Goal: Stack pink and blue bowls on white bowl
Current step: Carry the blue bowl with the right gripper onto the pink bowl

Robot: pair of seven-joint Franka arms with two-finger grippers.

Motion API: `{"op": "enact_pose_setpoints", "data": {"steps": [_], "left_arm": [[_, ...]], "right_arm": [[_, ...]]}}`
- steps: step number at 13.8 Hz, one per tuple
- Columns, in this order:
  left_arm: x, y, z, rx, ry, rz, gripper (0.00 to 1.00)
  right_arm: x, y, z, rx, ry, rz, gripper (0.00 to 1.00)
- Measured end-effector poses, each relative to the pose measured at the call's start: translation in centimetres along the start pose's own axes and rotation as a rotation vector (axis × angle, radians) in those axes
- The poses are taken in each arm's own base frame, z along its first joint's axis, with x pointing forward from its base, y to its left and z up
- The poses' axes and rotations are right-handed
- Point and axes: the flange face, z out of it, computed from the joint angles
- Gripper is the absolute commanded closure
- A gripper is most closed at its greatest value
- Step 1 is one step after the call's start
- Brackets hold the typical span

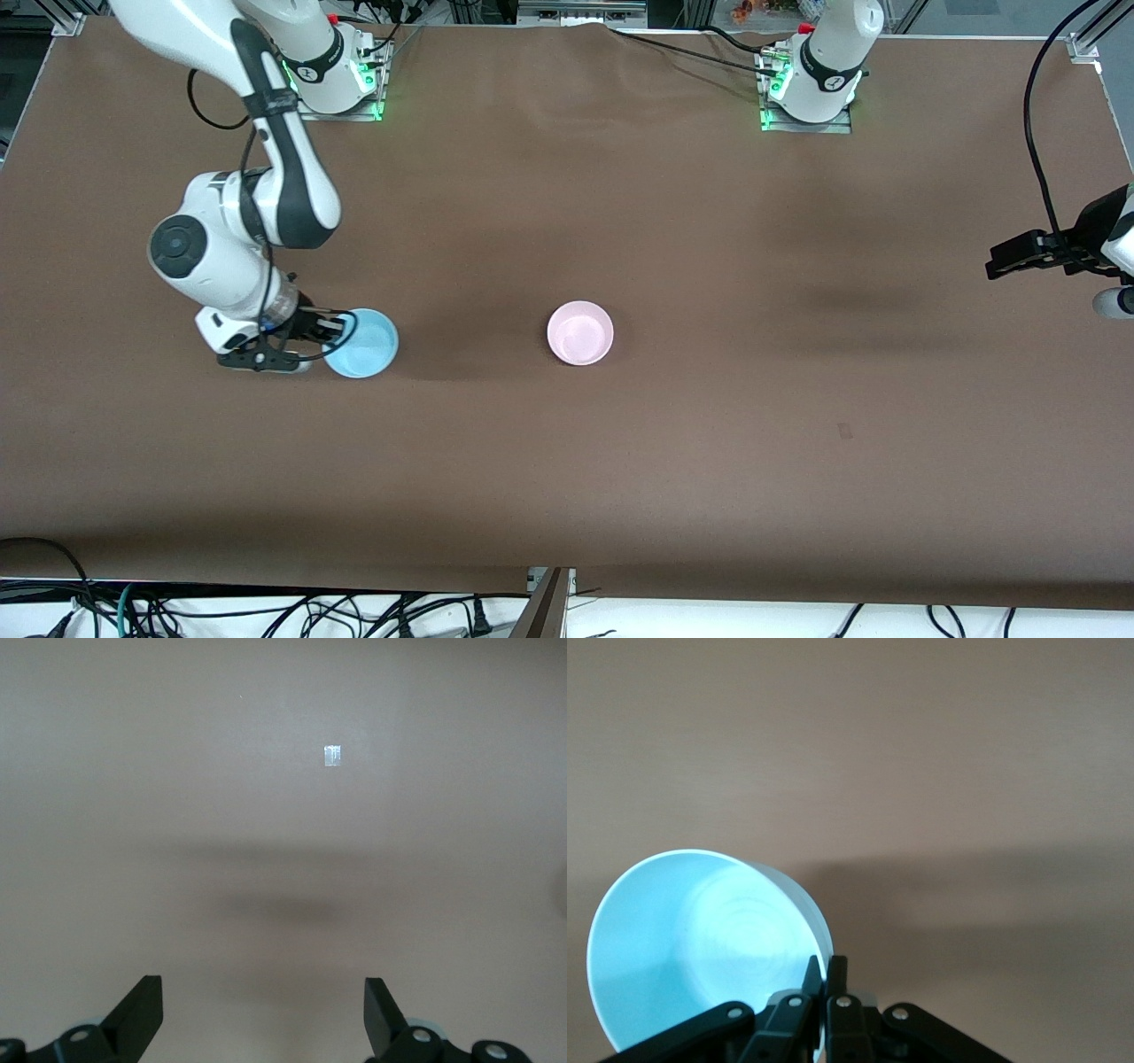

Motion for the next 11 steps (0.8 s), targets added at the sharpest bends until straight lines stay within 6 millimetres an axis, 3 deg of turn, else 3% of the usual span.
{"op": "enact_pose_setpoints", "data": {"steps": [4,8,10,11], "left_arm": [[0.0,0.0,0.0,0.0,0.0,0.0,0.0],[0.0,0.0,0.0,0.0,-0.001,0.0,0.0],[0.0,0.0,0.0,0.0,-0.001,0.0,0.0],[0.0,0.0,0.0,0.0,-0.001,0.0,0.0]], "right_arm": [[-1.7,-9.5,-0.5,0.015,0.022,0.042,1.0],[-5.6,-22.3,0.5,-0.07,0.03,0.106,1.0],[-7.1,-26.5,1.7,-0.102,0.024,0.118,1.0],[-7.5,-27.5,2.3,-0.106,0.027,0.122,1.0]]}}
